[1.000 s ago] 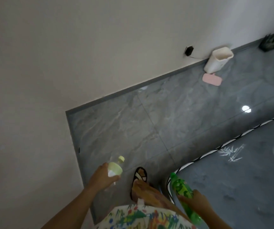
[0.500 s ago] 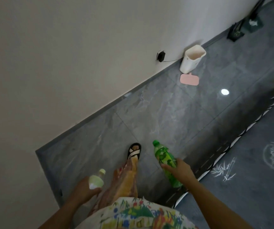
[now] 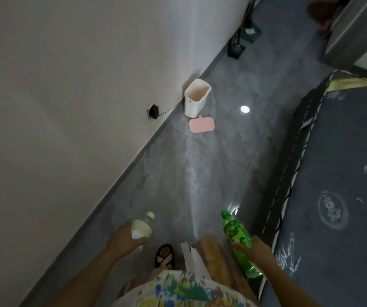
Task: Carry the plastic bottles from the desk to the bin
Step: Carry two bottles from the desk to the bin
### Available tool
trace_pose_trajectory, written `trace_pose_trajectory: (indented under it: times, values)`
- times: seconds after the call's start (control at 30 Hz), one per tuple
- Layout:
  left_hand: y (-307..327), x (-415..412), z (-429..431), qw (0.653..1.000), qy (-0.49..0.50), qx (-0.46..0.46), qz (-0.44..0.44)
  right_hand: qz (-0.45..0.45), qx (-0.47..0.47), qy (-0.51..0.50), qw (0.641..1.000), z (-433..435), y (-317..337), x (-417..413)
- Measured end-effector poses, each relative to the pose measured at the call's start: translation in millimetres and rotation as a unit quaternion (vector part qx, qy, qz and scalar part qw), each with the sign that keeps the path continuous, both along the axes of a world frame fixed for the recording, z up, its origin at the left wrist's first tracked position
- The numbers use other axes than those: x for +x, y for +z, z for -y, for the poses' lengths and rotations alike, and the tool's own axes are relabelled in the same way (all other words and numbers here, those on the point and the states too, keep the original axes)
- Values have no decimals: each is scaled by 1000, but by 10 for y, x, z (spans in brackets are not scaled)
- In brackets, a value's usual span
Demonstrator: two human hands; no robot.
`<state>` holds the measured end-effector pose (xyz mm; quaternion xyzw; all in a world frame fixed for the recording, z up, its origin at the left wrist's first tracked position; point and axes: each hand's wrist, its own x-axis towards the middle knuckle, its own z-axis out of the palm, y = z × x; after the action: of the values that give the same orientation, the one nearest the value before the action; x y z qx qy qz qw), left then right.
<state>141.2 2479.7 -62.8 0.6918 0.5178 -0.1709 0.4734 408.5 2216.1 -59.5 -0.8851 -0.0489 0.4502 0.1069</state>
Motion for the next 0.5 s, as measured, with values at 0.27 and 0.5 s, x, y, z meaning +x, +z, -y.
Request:
trace_pose_trajectory:
  times: [0.27,0.5]
  values:
    - [25,2052,-805,993,-100,44,41,-19,-53,-94,994,67,-270,1116]
    - [-30,3230,-1209,995,-94,25,0,-22,-59,-72,995,-530,-126,2598]
